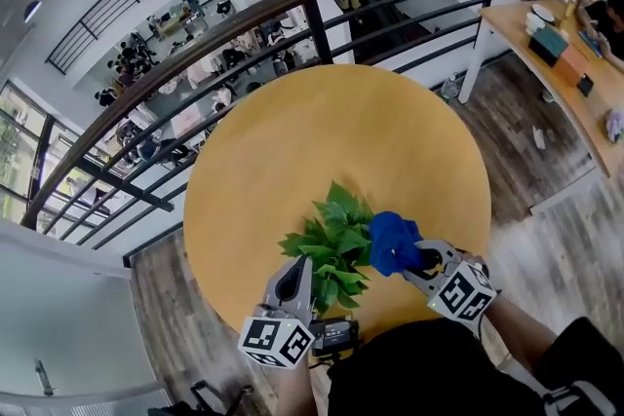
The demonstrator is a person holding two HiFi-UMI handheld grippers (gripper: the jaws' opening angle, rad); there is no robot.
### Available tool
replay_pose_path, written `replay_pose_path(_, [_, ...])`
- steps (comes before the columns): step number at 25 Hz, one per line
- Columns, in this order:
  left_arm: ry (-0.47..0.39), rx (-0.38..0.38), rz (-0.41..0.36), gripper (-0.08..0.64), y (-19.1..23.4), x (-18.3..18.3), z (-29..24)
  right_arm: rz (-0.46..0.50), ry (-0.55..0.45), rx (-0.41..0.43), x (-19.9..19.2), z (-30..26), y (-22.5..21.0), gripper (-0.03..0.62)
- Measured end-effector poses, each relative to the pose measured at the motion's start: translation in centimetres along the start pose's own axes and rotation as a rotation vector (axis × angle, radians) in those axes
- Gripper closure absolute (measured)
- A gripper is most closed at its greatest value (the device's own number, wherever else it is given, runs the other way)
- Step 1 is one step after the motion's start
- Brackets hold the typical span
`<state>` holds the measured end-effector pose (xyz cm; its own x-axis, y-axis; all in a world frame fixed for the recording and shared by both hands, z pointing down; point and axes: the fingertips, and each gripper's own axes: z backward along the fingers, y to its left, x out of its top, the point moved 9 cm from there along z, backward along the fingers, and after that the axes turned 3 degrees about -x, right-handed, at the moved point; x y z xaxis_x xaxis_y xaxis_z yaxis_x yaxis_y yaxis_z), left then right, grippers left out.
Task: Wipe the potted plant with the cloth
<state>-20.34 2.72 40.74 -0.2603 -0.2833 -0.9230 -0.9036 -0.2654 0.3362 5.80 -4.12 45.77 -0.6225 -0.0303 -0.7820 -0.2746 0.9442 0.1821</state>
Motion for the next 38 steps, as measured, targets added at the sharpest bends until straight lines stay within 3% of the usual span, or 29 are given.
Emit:
replay_pose_path(5, [-0.002,0.001,-0.004,0.560,0.1,0.0,0.0,-0.036,0.244,-0.017,-7.1,-1.6,0.3,0.469])
replay_pose_path(8, [0.000,-0.007,-0.007,0.560,0.1,-0.1,0.2,-0.143,0.310,-0.097,-9.6,-0.5,-1.7,0.469])
replay_pose_path(10, [-0.002,-0.010,-0.009,0.560,0.1,-0.1,0.2,-0.217,0.294,-0.201,-9.7,1.1,-4.3,0.469])
replay_pose_path(12, [-0.006,-0.008,-0.005,0.560,0.1,-0.2,0.1,-0.232,0.263,-0.303,-8.6,2.4,-7.2,0.469])
replay_pose_path(18, [-0.008,-0.008,-0.005,0.560,0.2,-0.1,-0.1,-0.067,0.154,-0.502,-1.6,3.9,-13.2,0.471])
replay_pose_path(22, [-0.008,-0.016,-0.001,0.560,0.1,0.0,-0.1,0.065,-0.042,-0.437,5.8,3.1,-12.4,0.471])
replay_pose_path(26, [-0.001,-0.018,-0.011,0.560,0.0,0.1,-0.1,0.157,-0.219,-0.255,12.1,0.3,-9.8,0.469])
replay_pose_path(28, [0.005,-0.021,-0.016,0.560,-0.2,0.1,-0.1,0.162,-0.233,-0.148,13.4,-2.3,-8.9,0.469])
replay_pose_path(30, [0.006,-0.022,-0.016,0.560,-0.2,0.1,-0.1,0.182,-0.161,-0.068,13.0,-5.7,-8.7,0.470])
replay_pose_path(32, [0.008,-0.020,-0.016,0.560,-0.2,0.1,-0.2,0.223,-0.030,-0.054,11.3,-8.8,-9.2,0.469])
replay_pose_path(35, [0.014,-0.018,-0.021,0.560,-0.1,0.1,-0.1,0.289,0.160,-0.142,7.8,-11.3,-11.4,0.469])
replay_pose_path(38, [0.009,-0.013,-0.018,0.560,0.1,-0.1,-0.1,0.281,0.244,-0.252,5.6,-11.1,-14.3,0.470])
